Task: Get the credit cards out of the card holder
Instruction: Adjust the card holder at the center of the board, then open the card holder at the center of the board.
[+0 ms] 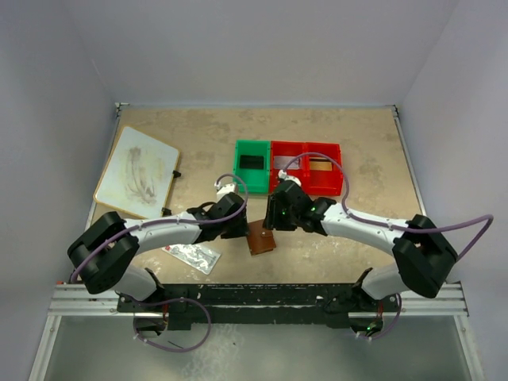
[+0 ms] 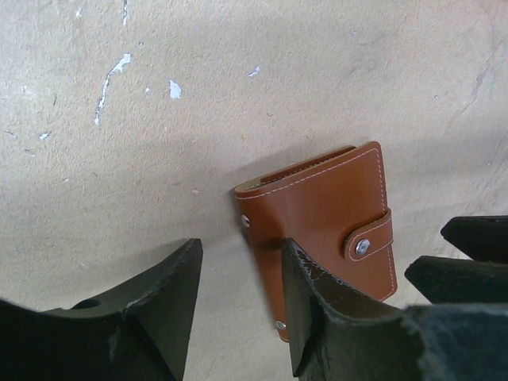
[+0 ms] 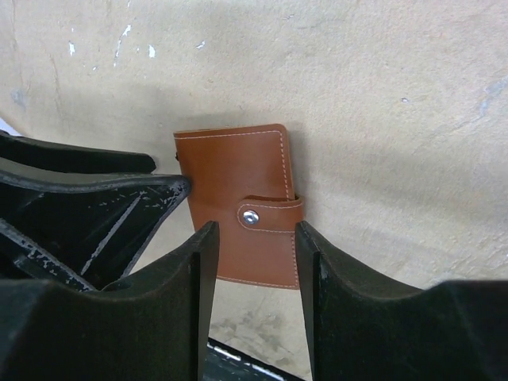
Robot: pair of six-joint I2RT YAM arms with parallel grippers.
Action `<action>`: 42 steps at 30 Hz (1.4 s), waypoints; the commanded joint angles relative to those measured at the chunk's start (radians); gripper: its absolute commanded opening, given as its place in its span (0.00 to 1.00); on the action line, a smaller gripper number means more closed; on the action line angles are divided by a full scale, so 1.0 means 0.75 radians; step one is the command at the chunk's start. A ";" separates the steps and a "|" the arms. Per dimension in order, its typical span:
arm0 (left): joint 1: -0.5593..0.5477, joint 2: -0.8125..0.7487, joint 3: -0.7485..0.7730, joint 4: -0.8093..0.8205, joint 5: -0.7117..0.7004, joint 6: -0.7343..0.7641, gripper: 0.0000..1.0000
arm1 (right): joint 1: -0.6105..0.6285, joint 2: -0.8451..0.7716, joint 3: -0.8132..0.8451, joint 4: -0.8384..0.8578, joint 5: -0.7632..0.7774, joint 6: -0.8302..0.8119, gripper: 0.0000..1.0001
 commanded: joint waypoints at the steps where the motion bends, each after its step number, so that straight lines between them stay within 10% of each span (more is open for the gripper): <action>1: 0.033 -0.017 -0.056 0.143 0.082 -0.069 0.41 | 0.030 0.041 0.081 0.000 0.002 -0.032 0.46; 27: 0.074 0.040 -0.139 0.284 0.209 -0.145 0.30 | 0.189 0.360 0.197 -0.157 0.168 0.002 0.41; 42: 0.091 0.079 -0.147 0.290 0.222 -0.144 0.28 | 0.199 0.315 0.197 -0.162 0.165 0.041 0.14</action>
